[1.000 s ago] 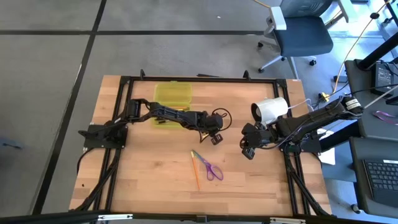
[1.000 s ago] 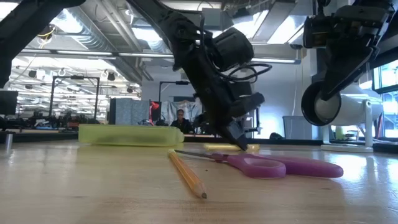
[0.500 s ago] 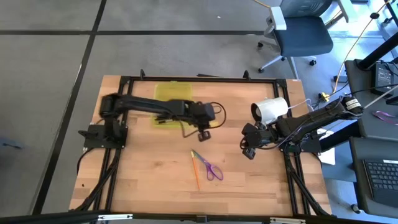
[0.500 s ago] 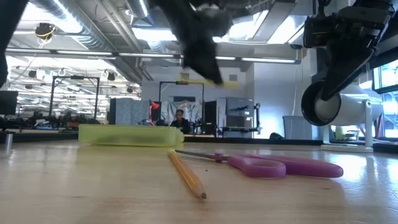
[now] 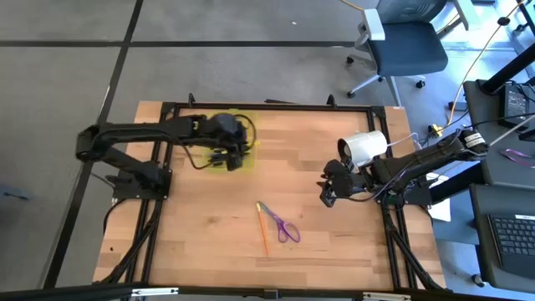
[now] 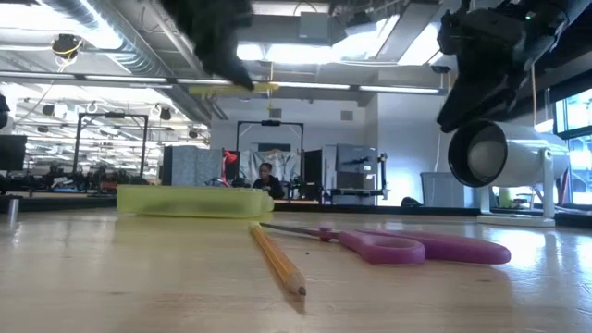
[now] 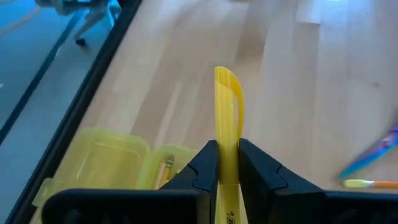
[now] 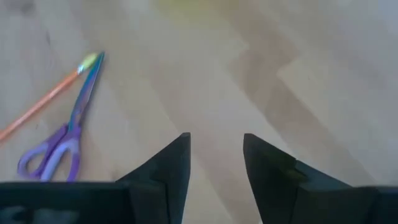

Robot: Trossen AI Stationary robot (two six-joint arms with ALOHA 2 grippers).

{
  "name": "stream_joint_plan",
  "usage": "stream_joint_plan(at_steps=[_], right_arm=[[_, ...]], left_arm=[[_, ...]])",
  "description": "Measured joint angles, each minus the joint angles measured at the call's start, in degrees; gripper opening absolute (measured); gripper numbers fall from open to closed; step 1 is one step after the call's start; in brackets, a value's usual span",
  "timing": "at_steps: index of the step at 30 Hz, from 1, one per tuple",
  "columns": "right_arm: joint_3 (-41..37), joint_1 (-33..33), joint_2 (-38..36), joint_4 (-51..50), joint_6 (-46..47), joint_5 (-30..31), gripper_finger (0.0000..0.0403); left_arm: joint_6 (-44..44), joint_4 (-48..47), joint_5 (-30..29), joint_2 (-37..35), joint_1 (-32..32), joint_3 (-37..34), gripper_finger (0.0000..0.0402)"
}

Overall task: Pick & place school supplies into a supply box
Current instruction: Put the yellow pen into the yellow supply box

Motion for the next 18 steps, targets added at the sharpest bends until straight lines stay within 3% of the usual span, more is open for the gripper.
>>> stream_joint_plan(at_steps=[5,8,12,18], right_arm=[[0.0,0.0,0.0,3.77,-0.02,4.24,0.0152],[0.0,0.0,0.0,5.76,-0.01,4.82,0.0152],[0.0,0.0,0.0,7.37,0.24,4.94,0.0152],[-0.02,0.0,0.0,8.31,2.41,5.12,0.0152]], left_arm=[[5.28,9.86,7.82,-3.63,6.71,-12.72,0.0035],[9.21,12.82,9.47,-3.76,10.88,-17.64,0.0036],[14.25,18.2,12.76,-2.27,16.42,-21.86,0.0039],[18.28,23.84,22.45,2.0,22.5,-25.04,0.0035]])
